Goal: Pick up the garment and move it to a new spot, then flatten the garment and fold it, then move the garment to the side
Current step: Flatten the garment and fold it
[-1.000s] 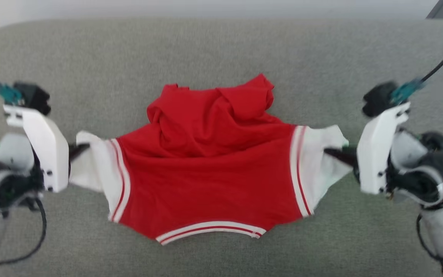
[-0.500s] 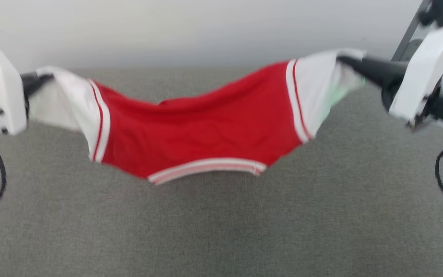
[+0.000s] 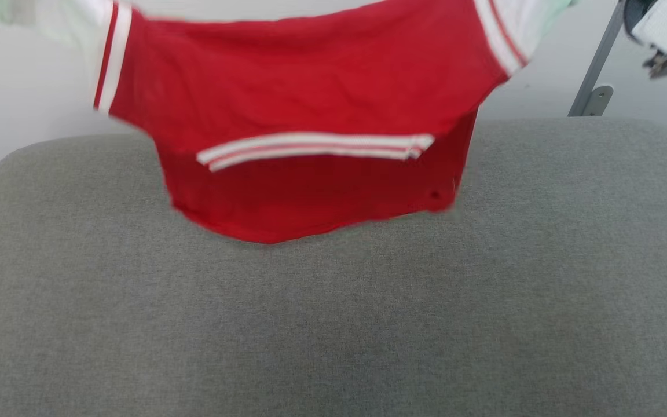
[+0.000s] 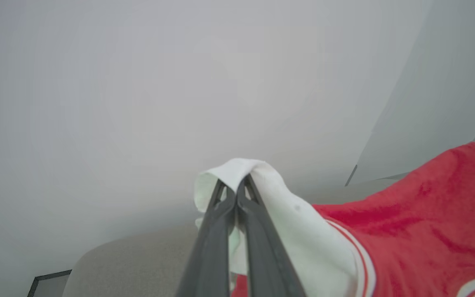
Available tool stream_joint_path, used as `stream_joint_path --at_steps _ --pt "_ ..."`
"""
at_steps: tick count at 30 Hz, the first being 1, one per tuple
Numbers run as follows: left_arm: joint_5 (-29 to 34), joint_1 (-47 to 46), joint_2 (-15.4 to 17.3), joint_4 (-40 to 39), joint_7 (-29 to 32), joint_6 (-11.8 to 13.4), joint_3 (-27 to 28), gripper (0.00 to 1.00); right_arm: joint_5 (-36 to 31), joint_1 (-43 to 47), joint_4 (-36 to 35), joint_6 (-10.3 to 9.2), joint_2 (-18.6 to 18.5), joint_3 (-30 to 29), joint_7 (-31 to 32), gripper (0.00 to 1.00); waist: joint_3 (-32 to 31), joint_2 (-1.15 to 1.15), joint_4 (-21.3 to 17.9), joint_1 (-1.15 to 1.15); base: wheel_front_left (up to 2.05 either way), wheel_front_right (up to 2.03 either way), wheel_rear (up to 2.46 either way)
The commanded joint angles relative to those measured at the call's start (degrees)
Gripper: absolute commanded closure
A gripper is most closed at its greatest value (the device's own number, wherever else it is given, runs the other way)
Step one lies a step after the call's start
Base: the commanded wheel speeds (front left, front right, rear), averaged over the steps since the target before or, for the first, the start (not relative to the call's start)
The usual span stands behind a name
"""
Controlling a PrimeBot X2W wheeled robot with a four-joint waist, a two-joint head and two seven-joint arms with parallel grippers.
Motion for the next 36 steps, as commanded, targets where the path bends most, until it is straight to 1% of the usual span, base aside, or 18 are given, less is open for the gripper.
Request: stream_joint_path --at_steps 1,5,8,9,12,14,17,18,22,26,29,31,34,36 --pt "0.65 -1.45 -0.02 0.52 -0.74 -0.48 -0.01 1.0 -0.7 -1.11 0.44 0.27 0.08 -0.3 -1.05 1.0 0.03 0.0 -0.03 0.0 0.0 0.0 0.0" --pt "2.51 -3.94 -0.72 2.77 -2.9 -1.72 -1.09 1.0 -2.63 -2.98 2.37 0.27 0.04 0.42 -3.73 1.0 0.58 0.0 -0.09 0.0 0.0 0.0 0.0" --pt "3.39 -5.82 -1.41 4.61 -5.52 -2.66 -1.55 1.0 -4.5 -4.74 4.23 0.27 0.29 1.34 -6.73 1.0 2.13 0.0 -0.11 0.0 0.0 0.0 0.0" --pt "4.27 -7.15 -2.1 6.28 -7.73 -3.41 -1.96 1.0 -6.27 -6.19 5.64 0.28 0.38 2.21 -9.52 1.0 3.56 0.0 -0.03 0.0 0.0 0.0 0.0" --pt "6.34 -9.95 -2.97 9.52 -11.47 -4.5 -3.11 1.0 -9.29 -9.22 8.95 0.28 1.12 2.96 -14.97 1.0 6.29 0.0 0.11 0.0 0.0 0.0 0.0" --pt "7.39 -12.0 -4.08 12.07 -14.14 -4.99 -4.06 1.0 -11.23 -11.5 11.84 0.27 1.87 3.52 -18.94 1.0 8.33 0.0 0.33 0.0 0.0 0.0 0.0" --pt "10.49 -16.27 -5.14 15.3 -19.28 -5.53 -5.57 1.0 -15.73 -15.87 16.11 0.27 1.58 5.24 -25.91 1.0 11.64 0.0 0.69 0.0 0.0 0.0 0.0" --pt "10.49 -16.27 -5.14 15.3 -19.28 -5.53 -5.57 1.0 -15.73 -15.87 16.11 0.27 1.58 5.24 -25.91 1.0 11.64 0.0 0.69 0.0 0.0 0.0 0.0" --pt "14.65 -22.54 -6.72 19.42 -28.43 -6.08 -7.58 1.0 -21.06 -21.8 22.44 0.27 1.35 6.27 -36.86 1.0 15.78 0.0 1.32 0.0 0.0 0.0 0.0" --pt "17.51 -27.9 -7.95 23.21 -38.55 -6.33 -9.34 1.0 -25.86 -26.96 28.04 0.27 1.53 6.46 -48.87 1.0 19.02 0.0 1.91 0.0 0.0 0.0 0.0" --pt "18.1 -29.53 -8.6 26.0 -44.88 -6.44 -10.88 1.0 -28.53 -28.57 32.72 0.27 1.74 7.49 -54.8 1.0 20.59 0.0 2.27 0.0 0.0 0.0 0.0" --pt "17.62 -29.07 -8.55 27.19 -47.64 -6.47 -13.11 1.0 -29.3 -28.7 35.85 0.27 2.06 9.48 -55.56 1.0 21.15 0.0 2.53 0.0 0.0 0.0 0.0" --pt "15.19 -26.84 -7.52 29.57 -49.04 -6.43 -16.46 1.0 -27.95 -27.24 40.1 0.27 2.14 13.0 -54.32 1.0 21.38 0.0 2.86 0.0 0.0 0.0 0.0" --pt "12.96 -24.86 -7.39 30.84 -49.35 -6.44 -18.45 1.0 -26.59 -25.38 41.83 0.27 1.8 16.18 -53.19 1.0 21.37 0.0 3.17 0.0 0.0 0.0 0.0"
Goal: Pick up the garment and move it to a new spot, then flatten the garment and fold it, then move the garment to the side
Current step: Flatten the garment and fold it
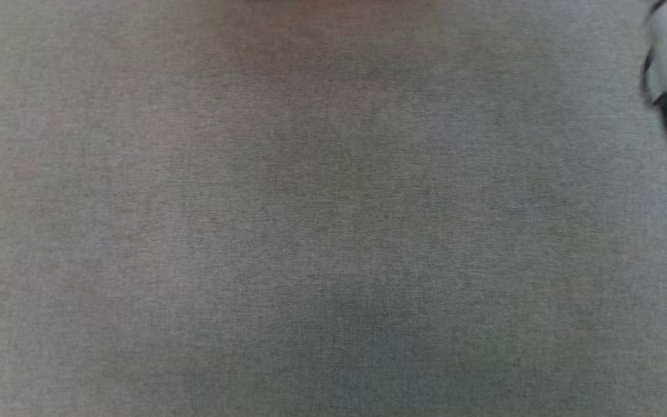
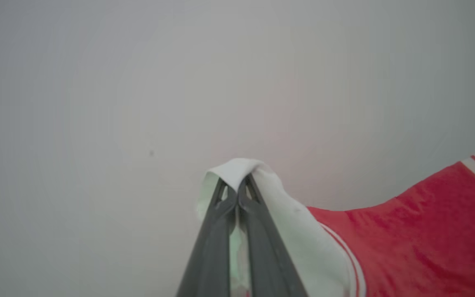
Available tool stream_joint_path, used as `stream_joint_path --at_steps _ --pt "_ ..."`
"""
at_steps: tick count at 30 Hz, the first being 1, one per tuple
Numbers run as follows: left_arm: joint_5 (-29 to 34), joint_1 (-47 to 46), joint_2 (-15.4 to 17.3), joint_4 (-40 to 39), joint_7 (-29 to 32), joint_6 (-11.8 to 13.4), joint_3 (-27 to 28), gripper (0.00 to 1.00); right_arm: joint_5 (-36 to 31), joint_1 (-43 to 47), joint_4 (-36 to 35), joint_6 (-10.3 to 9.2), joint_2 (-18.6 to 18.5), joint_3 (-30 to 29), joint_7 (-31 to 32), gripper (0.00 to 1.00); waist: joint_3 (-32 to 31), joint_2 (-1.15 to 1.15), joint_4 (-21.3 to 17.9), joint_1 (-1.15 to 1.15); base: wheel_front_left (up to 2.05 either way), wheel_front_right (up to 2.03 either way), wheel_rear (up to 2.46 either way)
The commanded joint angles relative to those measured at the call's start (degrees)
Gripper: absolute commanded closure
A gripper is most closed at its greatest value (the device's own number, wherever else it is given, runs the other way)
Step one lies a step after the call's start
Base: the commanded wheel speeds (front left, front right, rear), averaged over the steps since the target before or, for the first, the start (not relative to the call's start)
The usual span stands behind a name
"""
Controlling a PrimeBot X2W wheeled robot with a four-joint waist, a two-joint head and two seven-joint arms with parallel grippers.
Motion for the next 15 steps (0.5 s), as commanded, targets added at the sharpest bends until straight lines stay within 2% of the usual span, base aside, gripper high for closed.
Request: stream_joint_path --at_steps 1,7,11,15 --pt "-1.36 2.07 0.74 1.03 0.03 -0.02 -1.47 1.0 2.19 2.14 1.03 0.27 -0.18 1.05 0.88 1.0 -0.14 0.0 0.2 0.0 0.0 0.0 0.0" --pt "-6.81 8.63 2.4 4.43 2.2 -0.03 -6.37 1.0 10.23 9.17 1.5 0.25 -1.54 6.79 6.81 1.0 -1.27 0.0 0.46 0.0 0.0 0.0 0.0" --pt "-9.75 13.31 3.18 5.41 6.17 -0.03 -9.45 1.0 16.59 14.68 -1.83 0.15 -3.34 10.99 12.94 1.0 -2.64 0.0 0.42 0.0 0.0 0.0 0.0" --pt "-12.61 18.89 5.37 4.56 10.55 -0.03 -11.67 1.0 22.31 20.91 -6.85 0.14 -6.32 14.2 19.43 1.0 -4.4 0.0 0.1 0.0 0.0 0.0 0.0"
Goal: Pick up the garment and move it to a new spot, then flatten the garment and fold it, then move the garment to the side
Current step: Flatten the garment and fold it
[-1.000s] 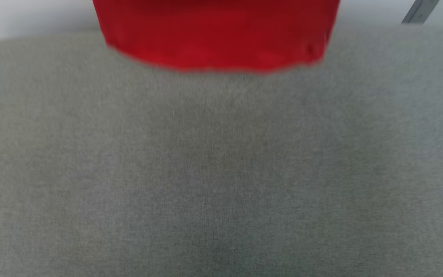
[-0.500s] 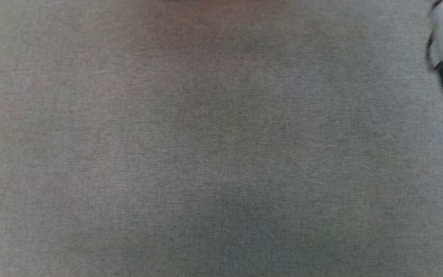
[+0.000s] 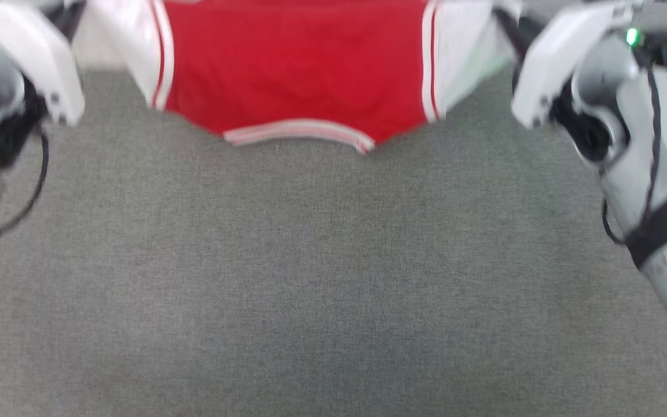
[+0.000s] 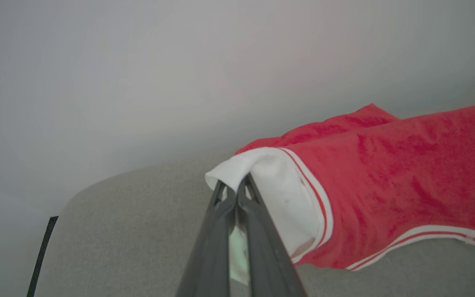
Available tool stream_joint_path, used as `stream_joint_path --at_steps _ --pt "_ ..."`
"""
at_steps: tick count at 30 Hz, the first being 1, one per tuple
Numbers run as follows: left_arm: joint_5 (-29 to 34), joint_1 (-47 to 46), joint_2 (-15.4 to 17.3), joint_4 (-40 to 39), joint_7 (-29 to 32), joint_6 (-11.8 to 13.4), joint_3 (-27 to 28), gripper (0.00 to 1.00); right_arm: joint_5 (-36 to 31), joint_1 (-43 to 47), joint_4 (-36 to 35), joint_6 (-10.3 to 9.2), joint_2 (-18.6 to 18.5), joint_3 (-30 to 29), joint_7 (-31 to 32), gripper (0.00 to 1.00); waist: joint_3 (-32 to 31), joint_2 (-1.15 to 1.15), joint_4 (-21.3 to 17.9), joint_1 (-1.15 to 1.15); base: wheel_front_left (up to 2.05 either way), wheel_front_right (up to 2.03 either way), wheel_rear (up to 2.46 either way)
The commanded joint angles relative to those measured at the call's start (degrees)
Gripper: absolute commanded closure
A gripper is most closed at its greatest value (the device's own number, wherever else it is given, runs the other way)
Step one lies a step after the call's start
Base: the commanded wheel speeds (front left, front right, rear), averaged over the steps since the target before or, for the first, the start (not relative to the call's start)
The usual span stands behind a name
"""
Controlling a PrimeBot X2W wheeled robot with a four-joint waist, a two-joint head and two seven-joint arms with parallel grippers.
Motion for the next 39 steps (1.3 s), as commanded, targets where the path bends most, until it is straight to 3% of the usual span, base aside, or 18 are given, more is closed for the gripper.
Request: stream_joint_path --at_steps 1,7,12,24,32,39 --pt "-1.02 3.16 1.03 -1.18 1.99 -0.04 -1.24 1.0 2.01 3.01 -1.96 -0.02 -1.63 0.91 2.29 1.0 -1.32 0.0 -0.22 0.0 0.0 0.0 0.0" --pt "-6.7 13.98 5.58 -7.71 9.34 0.51 -2.19 1.0 8.71 13.75 -10.69 -0.02 -6.88 2.92 10.95 1.0 -4.81 0.0 -0.7 0.0 0.0 0.0 0.0" --pt "-9.74 22.53 10.1 -16.88 12.44 4.24 -2.01 1.0 11.69 21.32 -17.62 -0.02 -10.51 3.3 17.68 1.0 -6.97 0.0 -1.03 0.0 0.0 0.0 0.0" --pt "-19.53 47.11 25.89 -51.16 15.31 23.05 1.45 1.0 16.98 43.58 -38.59 -0.02 -17.58 -4.64 35.3 1.0 -9.2 0.0 -1.55 0.0 0.0 0.0 0.0" --pt "-25.48 59.42 32.38 -64.28 14.7 32.62 1.53 1.0 15.55 57.44 -49.75 -0.02 -15.74 -13.48 46.26 1.0 -8.12 0.0 -1.62 0.0 0.0 0.0 0.0" --pt "-27.38 65.05 32.36 -65.28 11.76 34.3 0.89 1.0 9.48 65.68 -56.47 -0.02 -10.22 -19.44 50.72 1.0 -5.83 0.0 -1.12 0.0 0.0 0.0 0.0"
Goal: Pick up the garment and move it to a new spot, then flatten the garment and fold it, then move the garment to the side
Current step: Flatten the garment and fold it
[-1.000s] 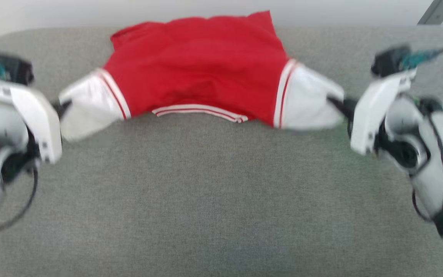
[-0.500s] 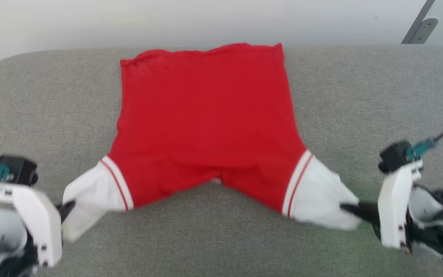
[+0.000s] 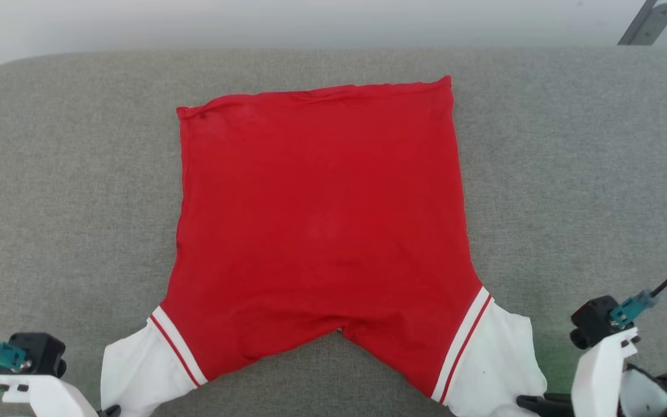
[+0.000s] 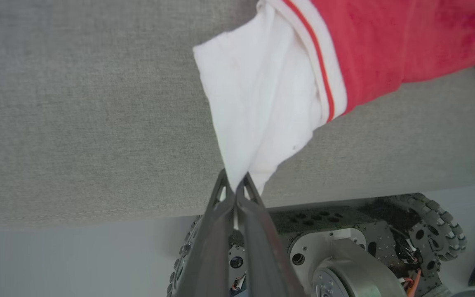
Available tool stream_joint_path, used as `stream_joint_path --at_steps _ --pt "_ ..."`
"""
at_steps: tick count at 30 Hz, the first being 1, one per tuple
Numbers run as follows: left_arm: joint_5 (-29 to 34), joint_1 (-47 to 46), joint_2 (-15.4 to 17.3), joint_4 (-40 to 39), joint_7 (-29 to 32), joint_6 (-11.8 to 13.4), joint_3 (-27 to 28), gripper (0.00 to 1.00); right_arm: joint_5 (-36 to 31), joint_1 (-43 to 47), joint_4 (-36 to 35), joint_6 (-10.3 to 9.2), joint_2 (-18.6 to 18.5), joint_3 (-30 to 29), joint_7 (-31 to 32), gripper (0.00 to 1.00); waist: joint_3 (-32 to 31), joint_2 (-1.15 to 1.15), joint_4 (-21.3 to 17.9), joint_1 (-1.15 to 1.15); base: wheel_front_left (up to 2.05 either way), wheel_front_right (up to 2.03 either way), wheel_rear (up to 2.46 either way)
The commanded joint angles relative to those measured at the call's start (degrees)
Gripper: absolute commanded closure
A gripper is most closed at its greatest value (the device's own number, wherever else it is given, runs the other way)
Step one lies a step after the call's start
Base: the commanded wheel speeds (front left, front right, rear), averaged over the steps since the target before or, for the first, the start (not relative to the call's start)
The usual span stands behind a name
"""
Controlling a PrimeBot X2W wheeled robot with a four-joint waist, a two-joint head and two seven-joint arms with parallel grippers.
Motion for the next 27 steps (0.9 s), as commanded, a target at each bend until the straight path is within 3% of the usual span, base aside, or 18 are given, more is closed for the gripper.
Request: stream_joint_path --at_steps 1,4,5,6,7,10,17,23,27 --pt "-0.44 0.88 -0.54 0.8 -0.64 -0.06 0.02 1.0 -1.45 0.47 -0.39 -0.02 0.82 -0.19 -0.18 1.0 0.52 0.0 0.07 0.0 0.0 0.0 0.0" --pt "-0.05 0.48 -2.03 3.34 -2.03 -0.76 0.18 1.0 -4.93 -0.07 0.27 -0.02 2.04 0.96 -2.79 1.0 1.19 0.0 0.06 0.0 0.0 0.0 0.0" --pt "0.52 0.0 -2.5 4.26 -2.35 -1.14 0.04 1.0 -6.11 -0.63 1.06 -0.02 1.87 1.52 -4.08 0.72 1.37 0.0 0.06 0.0 0.0 0.0 0.0" --pt "0.93 -0.41 -3.18 4.88 -2.71 -1.86 -0.2 1.0 -7.3 -0.9 1.87 -0.02 1.89 2.48 -5.25 0.62 1.52 0.0 0.01 0.0 0.0 0.0 0.0" --pt "1.24 -0.84 -3.87 5.37 -2.89 -2.59 -0.31 1.0 -8.81 -1.06 2.78 -0.02 1.55 3.17 -6.29 0.0 1.62 0.0 -0.02 0.0 0.0 0.0 0.0" --pt "2.43 -2.22 -5.1 6.85 -3.83 -4.15 -0.3 1.0 -11.24 -2.21 4.74 -0.02 1.56 4.44 -8.68 0.0 1.81 0.0 -0.02 0.0 0.0 0.0 0.0" --pt "4.21 -4.17 -6.88 7.91 -5.73 -6.46 -0.28 1.0 -13.66 -3.46 -0.81 -0.03 2.74 0.08 -9.11 0.0 1.4 0.0 0.64 0.0 0.0 0.0 0.0" --pt "6.01 -5.91 -8.12 7.43 -5.82 -7.6 -0.91 1.0 -17.86 -7.96 -9.87 -0.03 7.06 -6.21 -10.16 0.0 1.77 0.0 2.22 0.0 0.0 0.0 0.0" --pt "7.26 -7.94 -9.0 7.21 -5.17 -8.09 -1.48 1.0 -21.56 -15.5 -9.29 -0.03 9.03 -7.48 -14.37 0.0 3.17 0.0 3.83 0.0 0.0 0.0 0.0"
